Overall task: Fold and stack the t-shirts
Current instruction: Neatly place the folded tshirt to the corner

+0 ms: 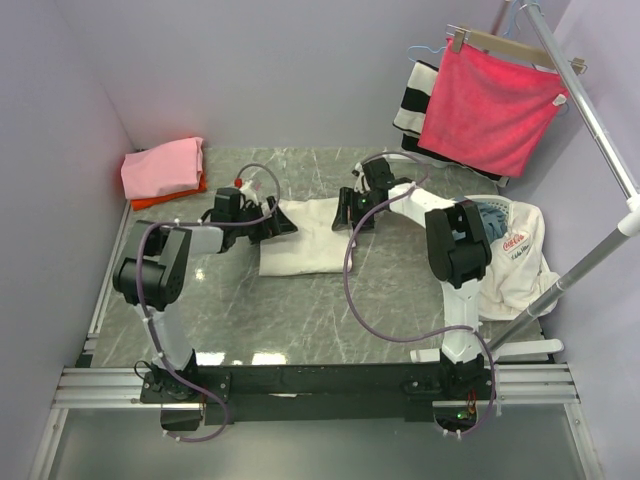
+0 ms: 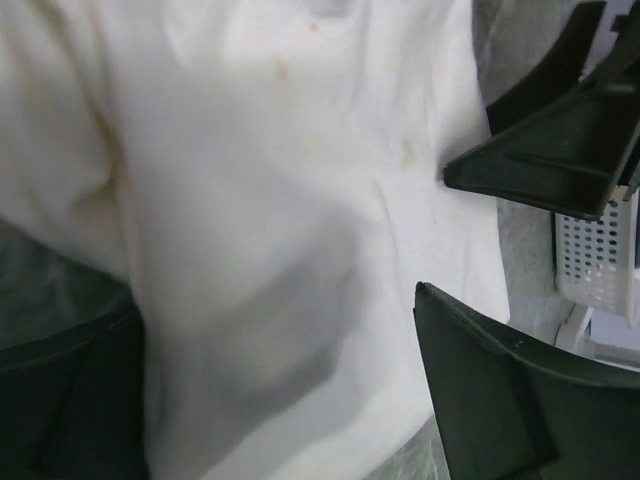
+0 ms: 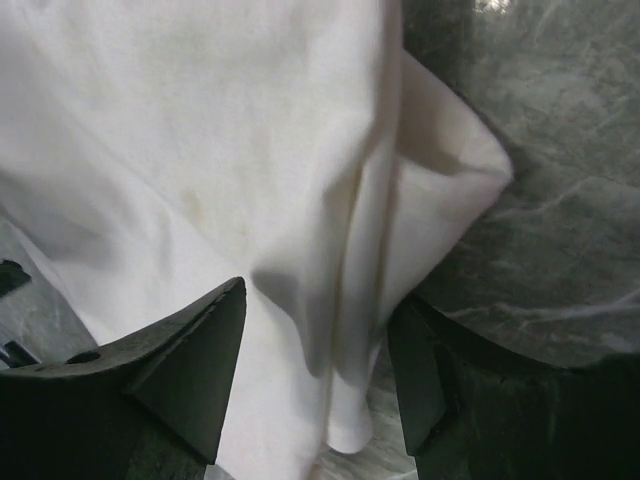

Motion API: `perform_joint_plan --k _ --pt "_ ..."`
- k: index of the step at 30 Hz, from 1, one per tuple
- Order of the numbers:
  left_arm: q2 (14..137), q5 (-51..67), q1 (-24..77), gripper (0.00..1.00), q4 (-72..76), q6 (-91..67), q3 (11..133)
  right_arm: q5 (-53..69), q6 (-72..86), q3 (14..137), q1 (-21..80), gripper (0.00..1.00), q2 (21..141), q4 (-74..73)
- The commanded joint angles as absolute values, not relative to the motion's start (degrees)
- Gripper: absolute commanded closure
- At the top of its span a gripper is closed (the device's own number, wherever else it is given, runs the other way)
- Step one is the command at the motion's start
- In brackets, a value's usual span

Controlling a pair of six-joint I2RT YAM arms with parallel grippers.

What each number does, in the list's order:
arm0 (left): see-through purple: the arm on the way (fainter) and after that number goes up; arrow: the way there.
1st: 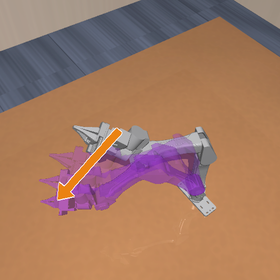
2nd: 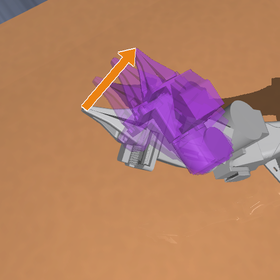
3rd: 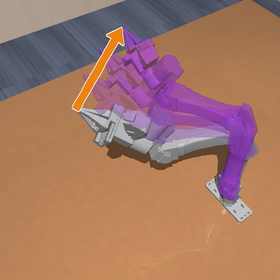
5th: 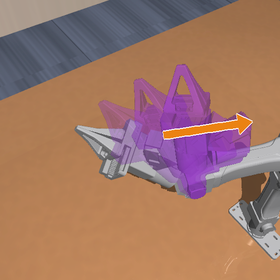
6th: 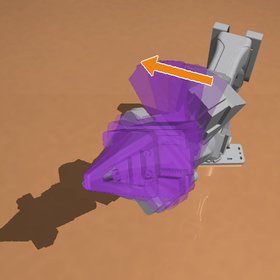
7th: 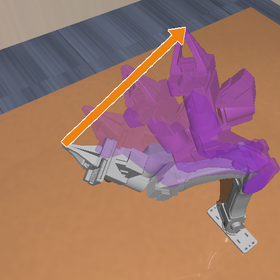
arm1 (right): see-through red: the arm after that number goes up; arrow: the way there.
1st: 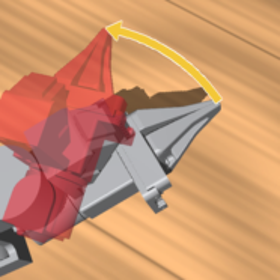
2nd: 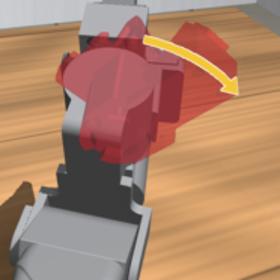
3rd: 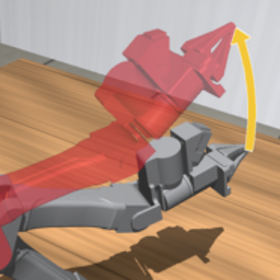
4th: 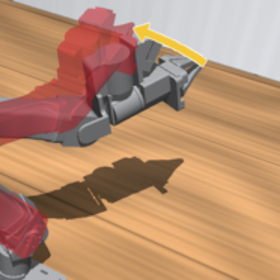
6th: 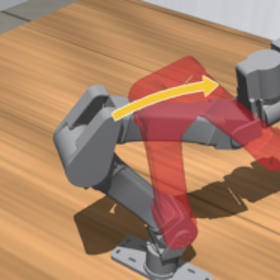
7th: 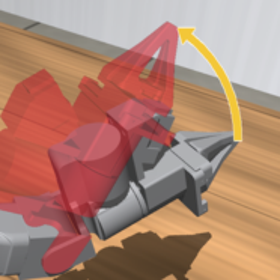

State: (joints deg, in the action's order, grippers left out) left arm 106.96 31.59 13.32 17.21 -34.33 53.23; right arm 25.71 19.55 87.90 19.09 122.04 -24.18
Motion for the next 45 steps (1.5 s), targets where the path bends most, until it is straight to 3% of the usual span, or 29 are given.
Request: perform_joint_plan --k 1,2,5,6,7,8,22,32,35,40,42,43,44,45 --pt "113.5 36.7 15.9 0.10 16.7 -37.6 55.1 27.7 18.3 90.5 19.4 0.35 123.6 -25.4" --pt "115.2 37.2 16.3 0.15 17.2 -38.1 55.8 28.1 18.4 90.6 19.5 0.35 123.9 -25.3" --pt "117.6 38.7 16.4 0.44 17.8 -39.2 60.4 29.8 18.5 90.7 19.6 0.35 125.0 -25.0" --pt "117.9 38.8 16.4 0.77 17.9 -39.5 61.4 30.1 18.5 90.8 19.7 0.35 125.1 -25.1" --pt "118.2 38.5 16.4 0.94 17.2 -39.5 62.5 30.5 18.5 90.7 19.7 0.35 125.2 -25.0" --pt "118.8 38.4 16.4 0.99 15.9 -39.1 65.1 30.3 18.6 90.4 19.7 0.35 124.9 -24.8" --pt "113.9 26.2 7.0 0.99 -12.0 -21.5 93.7 22.1 18.5 85.7 19.5 0.33 116.6 -23.9" --pt "132.4 26.5 -8.1 0.99 -32.0 -12.0 140.8 24.8 19.1 86.7 19.5 0.32 119.1 -23.5" --pt "132.5 26.4 -13.1 0.99 -29.9 -13.3 139.7 25.2 18.8 87.9 19.7 0.32 120.4 -24.5" --pt "130.8 26.5 -19.9 0.99 -26.4 -14.5 127.6 25.8 18.7 88.7 19.8 0.32 121.7 -24.8" --pt "130.6 23.5 -20.6 0.91 -25.2 -13.4 124.9 25.8 18.5 88.9 20.0 0.32 122.2 -24.9" --pt "130.3 22.2 -20.9 0.76 -24.5 -12.9 122.5 25.8 18.4 89.0 20.3 0.32 122.6 -25.1" --pt "129.9 18.9 -21.0 0.38 -23.8 -12.6 121.6 25.8 18.2 89.1 20.5 0.32 122.6 -25.4" --pt "129.6 17.5 -21.3 0.24 -23.6 -12.7 121.3 25.8 18.0 89.0 20.7 0.32 122.6 -25.4"
